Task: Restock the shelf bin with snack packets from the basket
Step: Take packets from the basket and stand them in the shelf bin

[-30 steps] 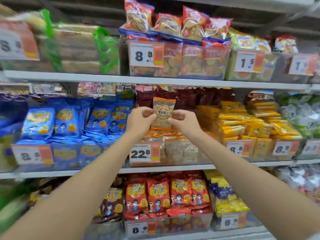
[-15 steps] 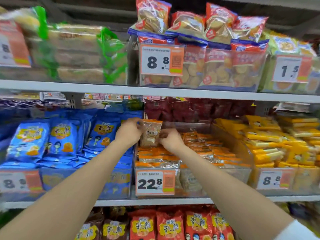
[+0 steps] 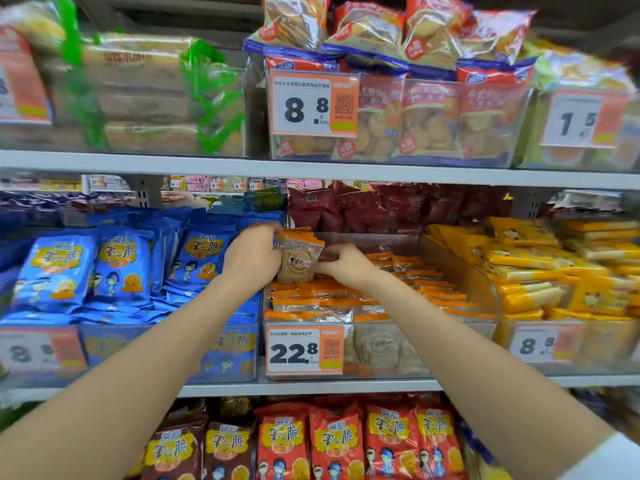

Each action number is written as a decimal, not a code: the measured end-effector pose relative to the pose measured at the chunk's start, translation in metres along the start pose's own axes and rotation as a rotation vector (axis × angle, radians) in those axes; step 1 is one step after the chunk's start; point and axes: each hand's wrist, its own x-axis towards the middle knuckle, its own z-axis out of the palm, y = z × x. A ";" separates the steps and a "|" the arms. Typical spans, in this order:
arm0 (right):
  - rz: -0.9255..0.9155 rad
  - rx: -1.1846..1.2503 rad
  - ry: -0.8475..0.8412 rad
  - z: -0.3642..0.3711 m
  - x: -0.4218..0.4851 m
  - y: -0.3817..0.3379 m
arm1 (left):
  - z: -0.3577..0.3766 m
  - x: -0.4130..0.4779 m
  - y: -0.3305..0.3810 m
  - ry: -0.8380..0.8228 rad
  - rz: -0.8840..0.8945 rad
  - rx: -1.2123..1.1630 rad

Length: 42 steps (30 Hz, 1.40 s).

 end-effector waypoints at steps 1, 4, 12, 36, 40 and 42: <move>0.015 -0.019 -0.007 -0.011 -0.006 0.000 | -0.001 -0.003 0.003 -0.005 0.049 0.024; 0.032 -0.140 -0.069 -0.052 -0.033 0.005 | -0.004 -0.020 0.017 -0.111 0.175 0.043; 0.025 -0.488 -0.278 -0.107 -0.095 0.051 | 0.015 -0.034 0.039 -0.386 0.407 0.350; -0.112 -0.376 -0.121 -0.089 -0.094 0.044 | 0.032 -0.004 0.008 -0.311 0.272 0.552; -0.103 -0.454 -0.159 -0.088 -0.093 0.044 | 0.032 -0.004 0.007 -0.301 0.272 0.544; -0.085 -0.478 -0.155 -0.085 -0.091 0.045 | 0.031 -0.005 0.008 -0.299 0.277 0.527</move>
